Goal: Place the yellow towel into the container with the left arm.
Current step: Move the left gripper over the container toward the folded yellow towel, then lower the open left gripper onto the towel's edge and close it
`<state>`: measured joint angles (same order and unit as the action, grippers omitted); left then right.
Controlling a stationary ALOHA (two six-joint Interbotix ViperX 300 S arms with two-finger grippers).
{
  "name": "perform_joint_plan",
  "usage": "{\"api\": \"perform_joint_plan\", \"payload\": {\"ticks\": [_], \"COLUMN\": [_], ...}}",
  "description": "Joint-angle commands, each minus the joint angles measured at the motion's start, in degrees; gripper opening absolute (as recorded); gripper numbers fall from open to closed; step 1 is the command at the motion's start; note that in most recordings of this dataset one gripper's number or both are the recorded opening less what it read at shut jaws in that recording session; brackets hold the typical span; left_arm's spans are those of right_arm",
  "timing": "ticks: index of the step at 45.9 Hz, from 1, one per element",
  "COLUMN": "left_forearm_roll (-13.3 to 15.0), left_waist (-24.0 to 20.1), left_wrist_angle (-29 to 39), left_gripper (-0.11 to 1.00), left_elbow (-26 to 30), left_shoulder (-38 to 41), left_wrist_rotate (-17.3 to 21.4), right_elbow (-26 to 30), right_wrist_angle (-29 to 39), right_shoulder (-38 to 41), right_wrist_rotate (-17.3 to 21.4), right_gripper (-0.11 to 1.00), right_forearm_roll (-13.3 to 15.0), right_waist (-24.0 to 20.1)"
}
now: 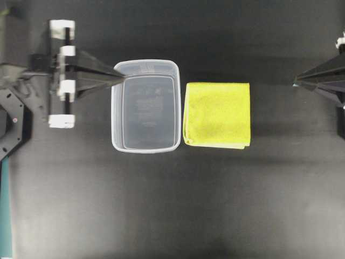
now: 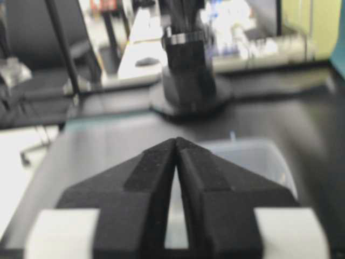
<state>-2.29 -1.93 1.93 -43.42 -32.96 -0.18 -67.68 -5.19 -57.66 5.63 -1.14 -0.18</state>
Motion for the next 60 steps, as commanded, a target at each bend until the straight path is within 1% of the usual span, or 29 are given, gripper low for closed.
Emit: {"api": "perform_joint_plan", "payload": {"ticks": [1,4,8,11,13,15,17,21,25,28,31,34,41,46,54,60], "left_forearm_roll": [-0.18,-0.18,-0.18,-0.18,-0.18,-0.18,-0.18,-0.18,-0.18,-0.18,-0.18,-0.18,-0.18,-0.18,-0.18,-0.18], "left_waist": [-0.18,-0.18,-0.26,-0.18,-0.18,-0.35,-0.53,-0.88,-0.88,-0.88,-0.97,-1.05,-0.62,-0.18,0.09,0.53], "left_wrist_angle": [2.02,3.60,5.80,7.82,8.96,10.11,12.22,16.44,19.86,21.09,22.68,24.70,29.09,29.62,29.88,30.32], "left_gripper": [0.01,0.01,0.01,0.01,0.02,0.02,0.04,0.20,0.48,0.67,0.82,0.90,0.91,0.91,0.91,0.91], "left_elbow": [5.01,7.56,10.02,12.57,13.97,15.29,17.23,20.13,23.47,25.75,28.48,30.94,37.09,40.52,43.42,44.30], "left_shoulder": [3.34,6.59,9.49,12.04,13.62,15.12,17.31,21.18,25.22,28.13,31.73,34.80,43.33,48.87,55.55,59.59], "left_wrist_rotate": [0.18,0.35,0.44,0.53,0.53,0.53,0.62,0.53,0.53,0.53,0.62,0.62,0.88,1.85,4.48,4.83], "right_elbow": [1.05,0.97,0.18,-0.35,-0.70,-1.05,-1.23,-1.67,-1.67,-1.67,-2.11,-2.37,-2.46,-2.46,-2.46,-2.55], "right_wrist_angle": [2.99,4.92,6.50,7.03,7.38,7.47,7.47,7.56,7.56,7.56,7.56,7.29,7.12,7.03,6.94,6.94], "right_shoulder": [-0.79,-2.46,-4.31,-5.63,-6.42,-7.56,-8.53,-10.02,-10.90,-11.25,-11.34,-11.16,-11.25,-11.43,-11.34,-11.43], "right_wrist_rotate": [0.09,0.09,0.18,0.26,0.26,0.26,0.26,0.26,0.35,0.35,0.26,0.26,0.35,0.35,0.35,0.44], "right_gripper": [0.12,0.25,0.50,0.67,0.74,0.78,0.78,0.75,0.75,0.75,0.75,0.75,0.75,0.75,0.75,0.75], "right_forearm_roll": [-0.18,-0.18,-0.18,-0.18,-0.18,-0.18,-0.18,-0.18,-0.18,-0.18,-0.18,-0.18,-0.18,-0.18,-0.18,-0.18], "right_waist": [0.18,0.53,1.23,1.85,2.29,2.64,2.90,2.90,2.90,2.90,2.90,2.99,3.08,3.08,3.08,2.99]}}
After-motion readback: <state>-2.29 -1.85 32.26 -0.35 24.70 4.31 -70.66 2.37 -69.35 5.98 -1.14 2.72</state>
